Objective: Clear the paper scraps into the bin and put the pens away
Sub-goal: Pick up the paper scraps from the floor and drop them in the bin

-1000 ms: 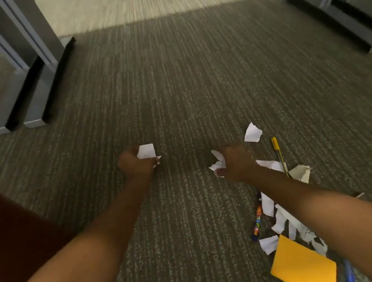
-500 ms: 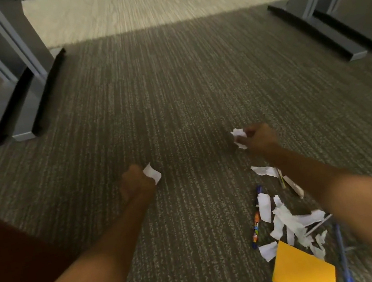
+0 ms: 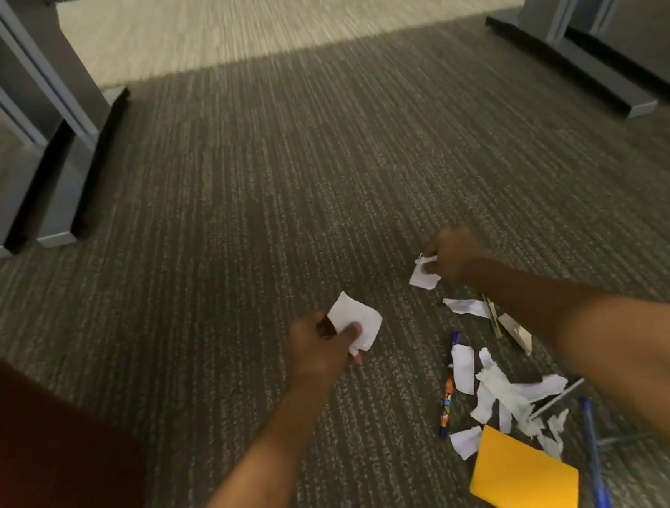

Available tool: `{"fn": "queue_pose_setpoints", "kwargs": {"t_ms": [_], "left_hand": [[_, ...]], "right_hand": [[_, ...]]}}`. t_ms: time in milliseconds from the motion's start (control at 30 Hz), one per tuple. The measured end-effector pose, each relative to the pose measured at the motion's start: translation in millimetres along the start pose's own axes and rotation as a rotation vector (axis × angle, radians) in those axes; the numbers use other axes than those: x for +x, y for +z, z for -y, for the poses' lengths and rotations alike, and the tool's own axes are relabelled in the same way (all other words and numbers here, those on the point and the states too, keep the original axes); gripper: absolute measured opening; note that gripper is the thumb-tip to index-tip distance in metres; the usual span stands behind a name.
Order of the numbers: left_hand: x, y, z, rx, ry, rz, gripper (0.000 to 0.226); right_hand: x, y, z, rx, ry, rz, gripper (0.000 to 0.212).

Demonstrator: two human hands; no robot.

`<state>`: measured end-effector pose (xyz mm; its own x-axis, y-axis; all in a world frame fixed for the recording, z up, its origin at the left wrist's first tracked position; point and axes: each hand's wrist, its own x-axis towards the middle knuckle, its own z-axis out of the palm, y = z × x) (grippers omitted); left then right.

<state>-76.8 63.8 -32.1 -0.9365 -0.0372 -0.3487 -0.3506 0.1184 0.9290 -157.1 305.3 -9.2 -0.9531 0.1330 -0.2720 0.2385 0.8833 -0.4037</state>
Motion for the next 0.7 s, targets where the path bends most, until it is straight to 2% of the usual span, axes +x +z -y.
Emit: {"fn": "queue_pose_setpoints", "kwargs": {"t_ms": [67, 133, 200, 233, 300, 400, 500, 600, 700], "left_hand": [[-4, 3, 0, -0.024, -0.028, -0.005, 0.020], [-8, 6, -1, -0.022, -0.045, -0.015, 0.020], [-12, 8, 0, -0.027, -0.064, -0.020, 0.021], [-16, 9, 0, -0.059, -0.081, -0.016, 0.021], [-26, 9, 0, -0.193, -0.109, 0.041, 0.021], [-41, 8, 2, -0.394, -0.116, 0.228, 0.012], [-50, 6, 3, -0.475, -0.150, 0.346, 0.026], [-57, 2, 2, -0.565, -0.200, 0.446, 0.050], [-61, 2, 6, -0.518, -0.190, 0.477, 0.053]], "right_hand": [[-16, 0, 5, 0.198, -0.021, -0.031, 0.034], [-47, 3, 17, 0.655, 0.027, -0.058, 0.034], [-79, 10, 28, 0.992, 0.013, 0.057, 0.031], [-92, 14, 32, 1.062, -0.022, 0.119, 0.025], [-115, 21, 38, 1.041, -0.110, 0.162, 0.023], [-129, 34, 41, 0.815, -0.138, 0.078, 0.034], [-134, 38, 40, 0.681, -0.187, -0.026, 0.029], [-141, 39, 37, 0.622, -0.214, -0.058, 0.024], [-148, 47, 34, 0.598, -0.179, -0.132, 0.022]]}}
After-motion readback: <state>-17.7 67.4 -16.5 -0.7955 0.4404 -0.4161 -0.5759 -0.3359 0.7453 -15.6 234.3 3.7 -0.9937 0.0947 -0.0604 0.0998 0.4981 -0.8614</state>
